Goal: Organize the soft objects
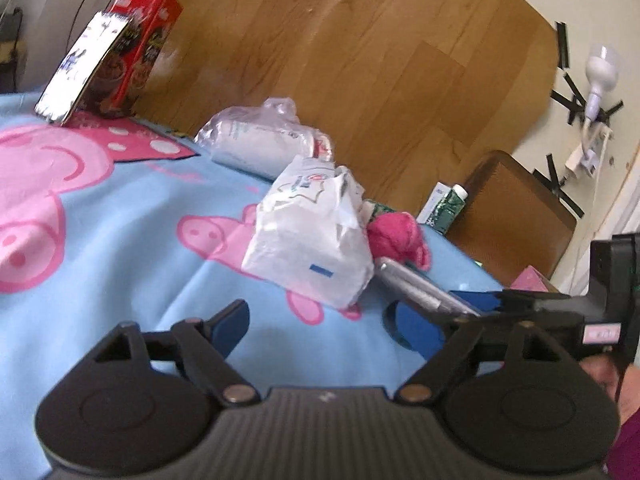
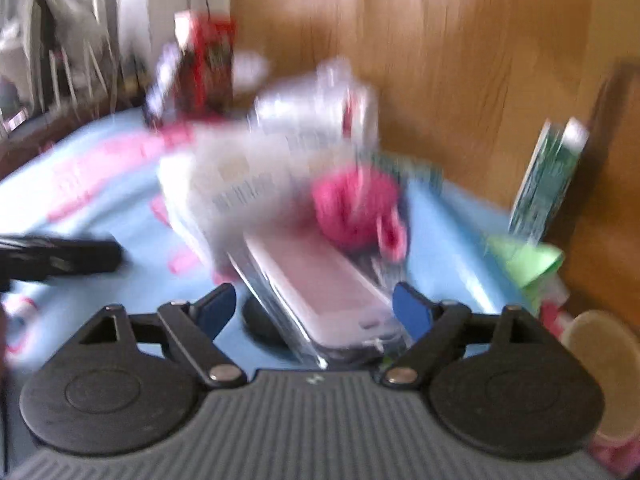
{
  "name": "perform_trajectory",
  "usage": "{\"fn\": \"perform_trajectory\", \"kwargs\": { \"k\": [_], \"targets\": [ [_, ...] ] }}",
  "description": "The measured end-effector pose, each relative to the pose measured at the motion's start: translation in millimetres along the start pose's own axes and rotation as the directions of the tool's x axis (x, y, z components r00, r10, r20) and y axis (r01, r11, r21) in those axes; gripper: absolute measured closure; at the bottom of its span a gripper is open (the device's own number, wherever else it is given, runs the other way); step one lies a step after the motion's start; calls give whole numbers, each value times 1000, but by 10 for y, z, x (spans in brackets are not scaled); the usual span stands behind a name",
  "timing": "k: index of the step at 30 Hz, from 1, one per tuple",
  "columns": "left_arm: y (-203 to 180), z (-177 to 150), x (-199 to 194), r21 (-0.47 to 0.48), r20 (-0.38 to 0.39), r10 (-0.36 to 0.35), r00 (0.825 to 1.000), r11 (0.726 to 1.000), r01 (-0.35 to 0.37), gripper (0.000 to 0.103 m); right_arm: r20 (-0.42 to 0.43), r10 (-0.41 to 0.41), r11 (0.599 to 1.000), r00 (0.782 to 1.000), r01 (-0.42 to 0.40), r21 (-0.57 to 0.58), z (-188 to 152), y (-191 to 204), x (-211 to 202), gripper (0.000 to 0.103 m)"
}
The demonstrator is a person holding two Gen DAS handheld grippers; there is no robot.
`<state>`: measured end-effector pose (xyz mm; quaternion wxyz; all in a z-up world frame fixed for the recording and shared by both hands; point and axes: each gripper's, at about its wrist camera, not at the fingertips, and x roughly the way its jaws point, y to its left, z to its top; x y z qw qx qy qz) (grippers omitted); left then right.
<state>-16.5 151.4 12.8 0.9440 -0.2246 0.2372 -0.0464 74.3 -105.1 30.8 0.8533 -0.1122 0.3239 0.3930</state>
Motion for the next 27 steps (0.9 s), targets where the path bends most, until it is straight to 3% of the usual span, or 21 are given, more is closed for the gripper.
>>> {"fn": "perform_trajectory", "kwargs": {
  "k": [2, 4, 7, 9, 12, 14, 15, 17, 20, 22, 24, 26, 27],
  "targets": [
    [-26, -10, -7, 17, 8, -6, 1000, 1000, 6, 15, 13, 2, 998, 1000, -3, 60, -43, -98, -105, 45],
    [-34, -6, 4, 20, 3, -10, 1000, 1000, 10, 15, 78, 37, 994, 996, -44, 99, -123, -44, -389, 67],
    [-39, -22, 22, 22, -8, -20, 1000, 1000, 20, 15, 110, 80, 988, 991, -94, 127, -365, 96, -783, 74],
    [-46, -22, 32, 27, -22, -63, 998, 998, 64, 14, 112, 89, 989, 990, -101, 111, -652, 174, -1083, 71],
    [-84, -28, 52, 29, -66, -113, 991, 993, 115, 12, 127, 54, 996, 990, -62, 59, -949, 303, -1404, 55],
    [-149, -55, 56, 24, -109, -138, 984, 990, 142, 12, 141, 91, 985, 986, -109, 130, -949, 256, -1519, 38],
    [-181, -73, 54, 16, -126, -158, 979, 987, 161, 13, 155, 98, 980, 983, -122, 159, -1027, 217, -1582, 36],
    [-323, -117, 41, 28, -176, -203, 963, 977, 211, 16, 160, 51, 978, 986, -82, 191, -1068, 275, -1622, 28],
    [-619, -197, 64, 143, -267, -153, 951, 970, 196, 25, 142, -6, 978, 990, -24, 205, -1117, 298, -1561, 28],
    [-728, -275, 115, 166, -341, -115, 933, 969, 180, 32, 116, -20, 977, 993, -5, 212, -1132, 361, -1479, 28],
    [-804, -336, 82, 191, -340, -92, 936, 968, 165, 32, 103, -35, 982, 994, 16, 188, -1117, 422, -1374, 28],
    [-856, -368, 69, 160, -365, -134, 921, 966, 204, 42, 99, -54, 986, 994, 37, 165, -1135, 499, -1251, 30],
    [-879, -382, 80, 137, -386, -165, 908, 963, 233, 40, 98, -57, 985, 994, 40, 166, -1177, 537, -1195, 32]
  ]
}}
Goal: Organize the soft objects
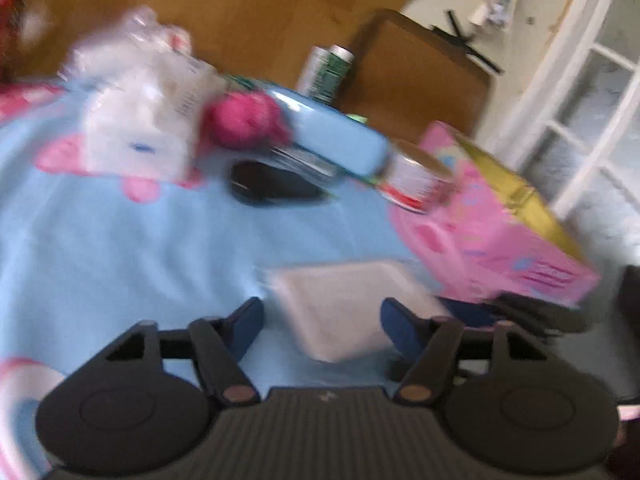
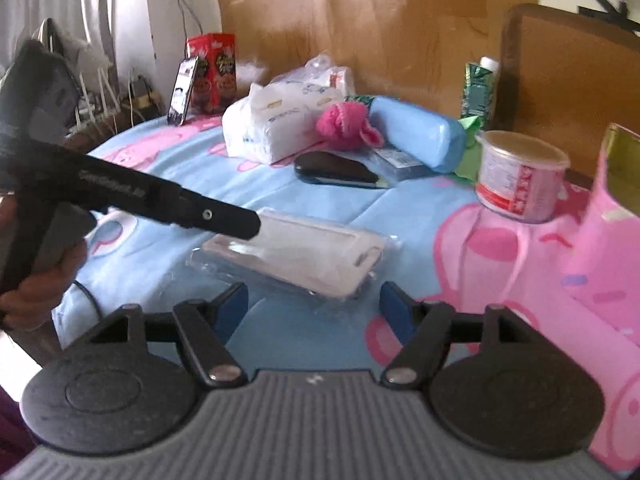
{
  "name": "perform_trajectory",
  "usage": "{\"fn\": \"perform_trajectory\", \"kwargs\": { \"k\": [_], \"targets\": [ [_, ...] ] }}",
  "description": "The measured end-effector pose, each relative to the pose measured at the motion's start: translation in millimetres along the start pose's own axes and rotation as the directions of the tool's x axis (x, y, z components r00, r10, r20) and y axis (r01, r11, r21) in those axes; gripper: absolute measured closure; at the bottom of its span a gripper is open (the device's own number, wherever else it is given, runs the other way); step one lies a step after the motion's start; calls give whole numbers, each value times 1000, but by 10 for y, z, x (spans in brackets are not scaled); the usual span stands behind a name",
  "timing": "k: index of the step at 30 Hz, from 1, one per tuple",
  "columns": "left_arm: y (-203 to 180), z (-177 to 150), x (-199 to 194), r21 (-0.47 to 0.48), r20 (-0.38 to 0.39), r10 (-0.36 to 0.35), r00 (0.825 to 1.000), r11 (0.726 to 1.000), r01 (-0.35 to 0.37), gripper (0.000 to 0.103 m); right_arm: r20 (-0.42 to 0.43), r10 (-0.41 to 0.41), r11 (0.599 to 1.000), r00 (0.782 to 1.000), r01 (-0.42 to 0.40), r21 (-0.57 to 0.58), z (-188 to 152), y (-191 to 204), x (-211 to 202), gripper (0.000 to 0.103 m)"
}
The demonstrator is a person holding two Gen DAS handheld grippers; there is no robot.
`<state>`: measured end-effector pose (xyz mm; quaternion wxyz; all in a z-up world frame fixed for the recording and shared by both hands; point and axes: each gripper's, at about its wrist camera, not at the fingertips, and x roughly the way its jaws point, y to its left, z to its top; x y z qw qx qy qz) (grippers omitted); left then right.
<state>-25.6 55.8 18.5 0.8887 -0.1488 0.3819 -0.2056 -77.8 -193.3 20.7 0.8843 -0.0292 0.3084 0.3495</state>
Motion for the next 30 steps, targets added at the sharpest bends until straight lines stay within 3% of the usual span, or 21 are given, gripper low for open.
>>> {"fn": "perform_trajectory", "kwargs": {
  "k": [1, 3, 7, 10, 13, 17, 20, 21, 23, 24, 27, 30],
  "targets": [
    [-59, -2, 8, 7, 9, 24, 1000, 1000, -24, 42, 24, -10, 1000, 1000, 10, 2, -35, 27, 17, 37],
    [-163, 38, 46, 37, 12, 46, 999, 998, -46, 42, 49, -43, 999, 998, 43, 1, -50, 126, 11, 38],
    [-475, 268, 58, 90, 56, -38, 998, 995, 33, 42, 139, -143, 990, 980, 143, 5, -30, 172, -197, 38],
    [-877, 474, 184, 187, 73, -110, 991, 978, 95, 42, 237, -232, 972, 943, 230, 39, -10, 44, -463, 38],
    [-1337, 640, 405, 285, 83, -169, 982, 948, 139, 42, 313, -356, 934, 881, 348, 82, 3, -181, -717, 38],
    [-1871, 753, 785, 357, 65, -232, 970, 913, 195, 42, 316, -483, 876, 817, 445, 189, 22, -629, -963, 38],
    [-2179, 737, 1069, 409, 75, -204, 976, 899, 156, 32, 292, -568, 822, 769, 514, 245, -17, -971, -1026, 38],
    [-2227, 716, 1122, 411, 91, -172, 981, 904, 121, 32, 279, -610, 791, 742, 549, 270, -35, -1095, -1019, 38],
    [-2183, 661, 1120, 396, 106, -156, 982, 913, 102, 32, 219, -734, 677, 643, 666, 315, -70, -1304, -972, 37],
    [-2101, 629, 1078, 386, 106, -165, 981, 916, 112, 32, 190, -771, 632, 607, 696, 340, -105, -1408, -982, 37],
    [-1746, 547, 857, 369, 143, -143, 979, 926, 81, 28, 205, -771, 623, 603, 645, 443, -248, -1506, -1169, 37],
    [-1274, 490, 645, 322, 179, -65, 982, 947, 4, 26, 240, -754, 643, 611, 616, 454, -288, -1450, -1235, 37]
  ]
}}
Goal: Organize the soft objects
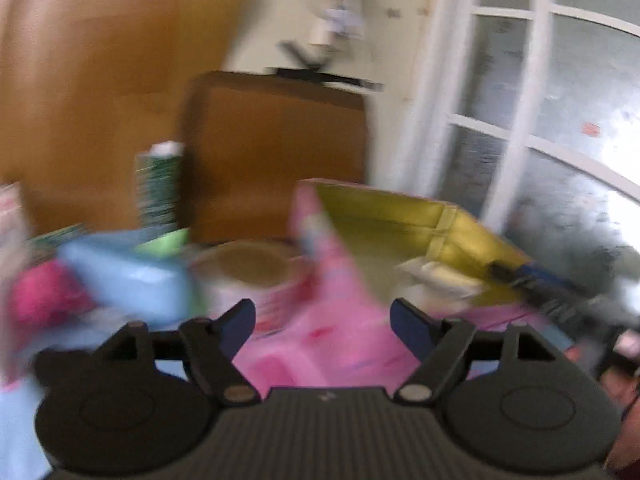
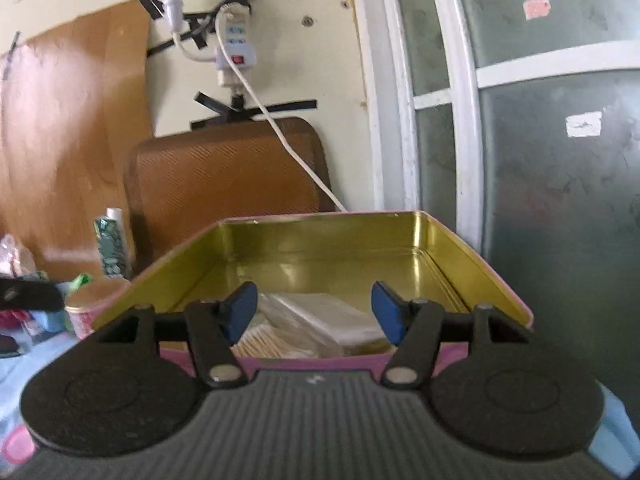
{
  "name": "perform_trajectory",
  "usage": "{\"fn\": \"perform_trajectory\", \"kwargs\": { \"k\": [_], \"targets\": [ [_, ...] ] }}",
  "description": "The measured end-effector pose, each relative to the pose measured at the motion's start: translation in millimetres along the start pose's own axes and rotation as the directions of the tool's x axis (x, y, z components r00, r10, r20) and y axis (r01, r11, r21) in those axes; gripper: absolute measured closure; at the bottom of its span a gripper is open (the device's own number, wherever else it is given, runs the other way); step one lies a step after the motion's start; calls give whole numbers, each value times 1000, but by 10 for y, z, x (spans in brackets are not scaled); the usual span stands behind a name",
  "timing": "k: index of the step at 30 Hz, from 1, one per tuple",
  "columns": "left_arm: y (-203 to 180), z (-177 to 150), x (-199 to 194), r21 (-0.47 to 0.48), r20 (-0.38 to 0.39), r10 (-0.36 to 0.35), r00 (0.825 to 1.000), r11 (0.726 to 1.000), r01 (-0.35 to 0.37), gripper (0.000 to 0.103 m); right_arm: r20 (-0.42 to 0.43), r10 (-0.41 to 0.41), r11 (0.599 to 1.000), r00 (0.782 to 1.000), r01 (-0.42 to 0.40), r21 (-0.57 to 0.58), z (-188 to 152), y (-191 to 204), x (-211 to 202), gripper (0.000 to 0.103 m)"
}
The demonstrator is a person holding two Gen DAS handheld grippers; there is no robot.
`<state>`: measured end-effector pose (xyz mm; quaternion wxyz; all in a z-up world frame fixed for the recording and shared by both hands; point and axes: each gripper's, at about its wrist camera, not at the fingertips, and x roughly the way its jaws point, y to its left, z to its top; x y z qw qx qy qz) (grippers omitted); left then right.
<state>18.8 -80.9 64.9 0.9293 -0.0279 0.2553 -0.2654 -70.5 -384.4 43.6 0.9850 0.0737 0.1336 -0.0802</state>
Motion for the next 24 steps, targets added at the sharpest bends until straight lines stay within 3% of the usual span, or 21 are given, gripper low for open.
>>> {"fn": "perform_trajectory", "kwargs": {
  "k": [3, 6, 8, 11, 12, 13, 17, 22, 24],
  "targets": [
    [504, -162, -198, -83, -28, 106, 994, 991, -108, 26, 21, 87, 996, 996, -87, -3, 37, 194, -40, 37],
    [966, -321, -380, -160, -46, 223, 974, 961, -227, 26, 23, 196, 980, 980, -194, -47, 72, 514, -12, 37],
    [1236, -417, -489, -204, -59, 289, 956, 933, -295, 26, -6, 296, 952, 955, -296, -74, 79, 769, 2, 38],
    [1491, -551, -596, -219, -62, 370, 927, 901, -374, 26, -86, 427, 892, 900, -435, -122, 38, 1199, 108, 38],
    [1549, -586, -606, -238, -74, 375, 924, 893, -381, 28, -112, 456, 871, 883, -469, -147, 19, 1365, 162, 38],
    [1582, -604, -640, -267, -70, 349, 935, 896, -355, 28, -130, 477, 852, 869, -494, -173, 12, 1511, 215, 39],
    [1576, -614, -685, -260, -28, 368, 930, 895, -362, 28, -231, 510, 788, 829, -558, -261, 45, 2058, 625, 40],
    [1477, -607, -625, -202, -18, 369, 929, 909, -365, 28, -374, 467, 714, 802, -591, -376, 61, 2515, 1107, 39],
    [1491, -607, -639, -215, -8, 370, 929, 907, -363, 27, -444, 437, 705, 782, -605, -371, 52, 2593, 1269, 50]
  ]
}}
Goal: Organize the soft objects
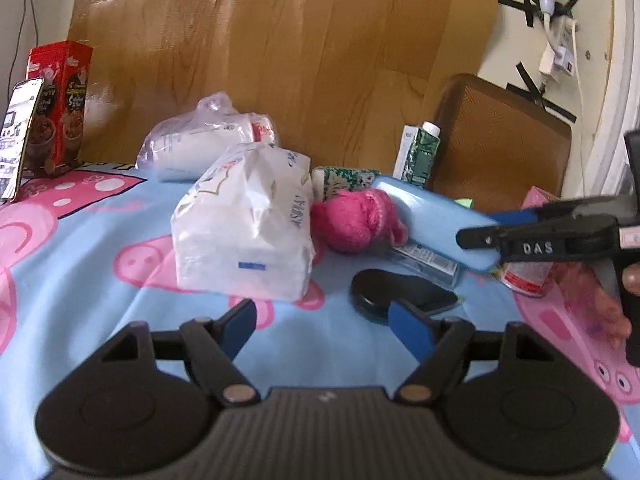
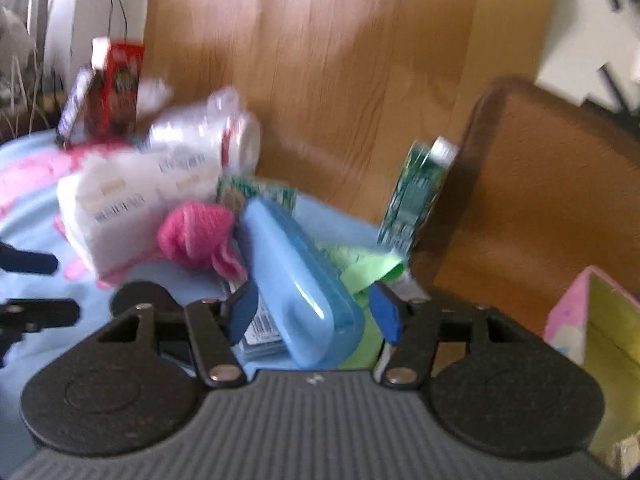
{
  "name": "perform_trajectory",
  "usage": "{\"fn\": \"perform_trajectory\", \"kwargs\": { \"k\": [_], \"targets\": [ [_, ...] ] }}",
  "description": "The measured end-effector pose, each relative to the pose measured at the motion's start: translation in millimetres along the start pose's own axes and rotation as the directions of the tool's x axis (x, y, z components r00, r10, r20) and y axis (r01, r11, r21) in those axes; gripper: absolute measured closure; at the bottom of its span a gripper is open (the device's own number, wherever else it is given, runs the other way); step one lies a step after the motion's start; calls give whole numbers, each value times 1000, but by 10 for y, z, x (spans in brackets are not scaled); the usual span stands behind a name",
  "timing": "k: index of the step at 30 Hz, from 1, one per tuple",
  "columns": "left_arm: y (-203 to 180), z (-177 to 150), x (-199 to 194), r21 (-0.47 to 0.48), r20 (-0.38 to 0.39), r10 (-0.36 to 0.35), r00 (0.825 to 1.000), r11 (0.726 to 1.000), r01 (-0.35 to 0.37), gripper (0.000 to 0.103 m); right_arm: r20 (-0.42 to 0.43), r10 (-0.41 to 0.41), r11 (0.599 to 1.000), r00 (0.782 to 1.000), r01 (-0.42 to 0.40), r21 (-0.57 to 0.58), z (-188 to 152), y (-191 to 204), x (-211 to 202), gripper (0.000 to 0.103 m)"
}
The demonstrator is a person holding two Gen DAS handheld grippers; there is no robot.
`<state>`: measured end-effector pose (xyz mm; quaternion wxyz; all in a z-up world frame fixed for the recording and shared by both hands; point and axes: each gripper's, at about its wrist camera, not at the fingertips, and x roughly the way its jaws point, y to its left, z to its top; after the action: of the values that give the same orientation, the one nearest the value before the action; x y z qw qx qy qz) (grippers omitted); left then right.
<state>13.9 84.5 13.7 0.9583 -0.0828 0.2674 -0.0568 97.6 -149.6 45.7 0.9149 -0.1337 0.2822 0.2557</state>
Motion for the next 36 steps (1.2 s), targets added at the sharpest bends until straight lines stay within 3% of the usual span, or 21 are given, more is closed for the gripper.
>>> {"fn": "perform_trajectory", "kwargs": {
  "k": [2, 4, 8, 11, 13, 15, 16, 18, 21, 25, 30, 32, 34, 35, 36],
  "targets": [
    [24, 15, 5, -14, 6, -3, 1000, 1000, 3, 26, -3, 14, 1000, 1000, -14, 13, -75, 22, -51, 61],
    [31, 12, 2, -20, 3, -7, 1000, 1000, 7, 26, 28, 42, 999, 999, -43, 21, -215, 74, -299, 65],
    [-2, 3, 13, -15, -10, -16, 1000, 1000, 16, 23, 80, 13, 999, 997, -9, -54, -654, 283, -904, 65],
    [-24, 4, 28, -9, -23, -37, 999, 999, 36, 21, 99, -56, 979, 993, 74, -188, -1095, 533, -1350, 65],
    [-33, 8, 29, -15, -34, -64, 997, 998, 64, 21, 113, -54, 966, 992, 81, -246, -1322, 664, -1553, 63],
    [-29, 1, 15, -55, -51, -104, 993, 993, 101, 19, 95, 47, 985, 994, -30, -168, -1391, 639, -1699, 53],
    [-30, -9, 3, -78, -61, -125, 990, 990, 120, 19, 94, 125, 989, 988, -116, -93, -1390, 573, -1751, 47],
    [-60, -30, -38, -106, -82, -156, 984, 983, 147, 19, 119, 243, 967, 963, -250, 55, -1375, 412, -1788, 46],
    [-168, -28, -129, -117, -103, -203, 974, 975, 190, 19, 172, 267, 931, 948, -300, 209, -1353, 207, -1753, 46],
    [-421, 46, -212, -107, -126, -287, 950, 956, 275, 18, 152, 213, 928, 965, -248, 279, -1402, 186, -1634, 37],
    [-936, 83, -78, -41, -212, -379, 901, 925, 379, 18, 143, 200, 932, 969, -233, 278, -1516, 348, -1608, 37],
    [-1165, 59, 5, -4, -258, -381, 888, 920, 393, 20, 127, 180, 941, 975, -208, 268, -1523, 415, -1592, 37],
    [-1334, 0, 96, 39, -299, -356, 885, 923, 384, 29, 94, 150, 952, 984, -170, 254, -1483, 455, -1496, 37],
    [-1356, -26, 134, 17, -304, -391, 869, 910, 415, 42, 82, 138, 957, 987, -154, 247, -1472, 473, -1470, 38],
    [-1374, -46, 168, -12, -318, -420, 850, 898, 440, 47, 77, 129, 959, 989, -144, 243, -1471, 482, -1453, 39]
  ]
}}
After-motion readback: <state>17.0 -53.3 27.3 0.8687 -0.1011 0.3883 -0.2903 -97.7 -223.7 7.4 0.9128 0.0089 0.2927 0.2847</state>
